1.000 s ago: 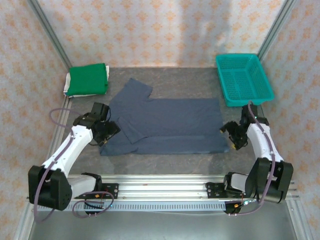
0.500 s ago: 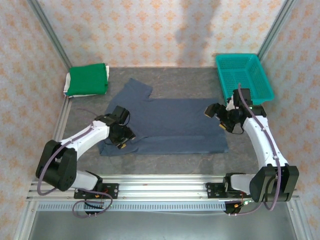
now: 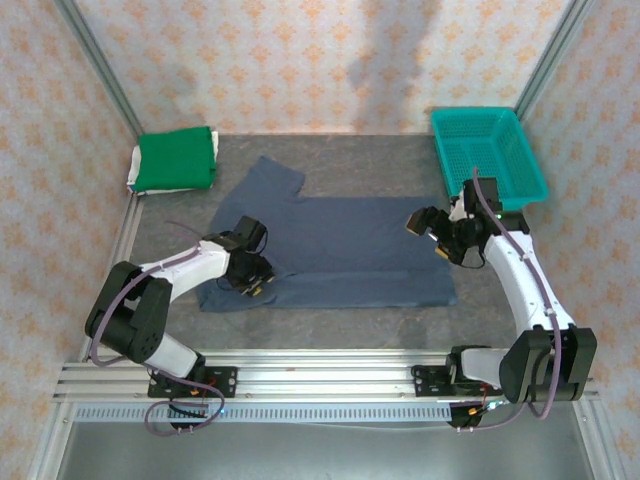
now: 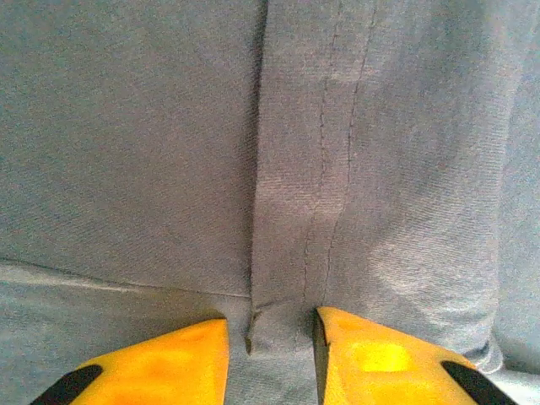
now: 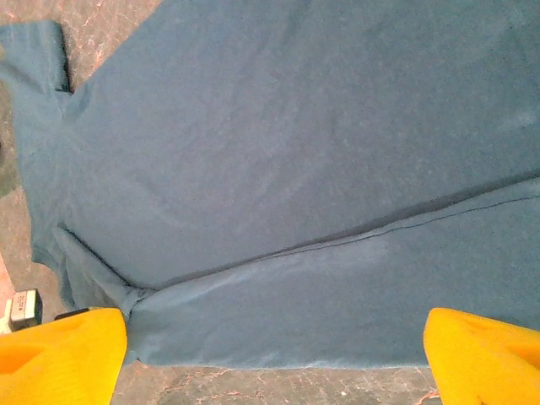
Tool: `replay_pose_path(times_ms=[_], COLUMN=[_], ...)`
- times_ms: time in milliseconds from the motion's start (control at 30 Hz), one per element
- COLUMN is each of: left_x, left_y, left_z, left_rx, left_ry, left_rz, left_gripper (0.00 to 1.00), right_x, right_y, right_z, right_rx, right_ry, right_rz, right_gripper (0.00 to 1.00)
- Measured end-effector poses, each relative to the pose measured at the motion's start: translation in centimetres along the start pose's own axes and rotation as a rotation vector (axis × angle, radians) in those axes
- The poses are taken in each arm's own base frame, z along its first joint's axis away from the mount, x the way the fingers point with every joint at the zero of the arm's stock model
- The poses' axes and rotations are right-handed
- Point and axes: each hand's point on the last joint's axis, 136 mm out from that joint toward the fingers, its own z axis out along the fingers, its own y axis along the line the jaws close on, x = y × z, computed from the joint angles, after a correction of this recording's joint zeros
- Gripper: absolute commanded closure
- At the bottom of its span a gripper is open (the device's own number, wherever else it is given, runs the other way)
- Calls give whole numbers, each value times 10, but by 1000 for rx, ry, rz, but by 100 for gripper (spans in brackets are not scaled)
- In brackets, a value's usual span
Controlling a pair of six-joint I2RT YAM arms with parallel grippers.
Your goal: Fold and stack the t-shirts
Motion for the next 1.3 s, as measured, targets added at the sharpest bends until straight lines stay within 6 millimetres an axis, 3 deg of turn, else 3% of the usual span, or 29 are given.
replay_pose_path(times_ms=[300, 433, 667, 767, 900, 1000, 1133, 1233, 1300], left_x=[-1, -4, -20, -28, -45, -57, -64, -65, -68], left_y=[-2, -8, -50, -67, -106, -136, -148, -155, -163], left_z=[4, 1, -16, -14, -3, 9, 20, 7, -13], left_rx=[2, 12, 81, 75, 56, 45, 25, 30, 60], left_ry=[-2, -6, -42, -41, -35, -31, -21, -37, -77], left_rz=[3, 7, 61, 100, 191, 261, 329, 346, 355], left_gripper=[92, 94, 94, 94, 94, 82, 47, 35, 29], right_x=[4, 3, 1, 0, -2, -4, -4, -3, -3], right_y=[-3, -2, -1, 0, 0, -1, -3, -3, -3], right_z=[7, 8, 8, 9, 12, 16, 22, 23, 24], right_rx=[-9, -17, -22, -27, -27, -27, -21, -20, -19], right_ry=[14, 10, 2, -1, 1, 6, 18, 20, 22], right_rz=[18, 21, 22, 22, 29, 32, 37, 39, 37], right_gripper=[9, 9, 8, 8, 8, 8, 8, 8, 8])
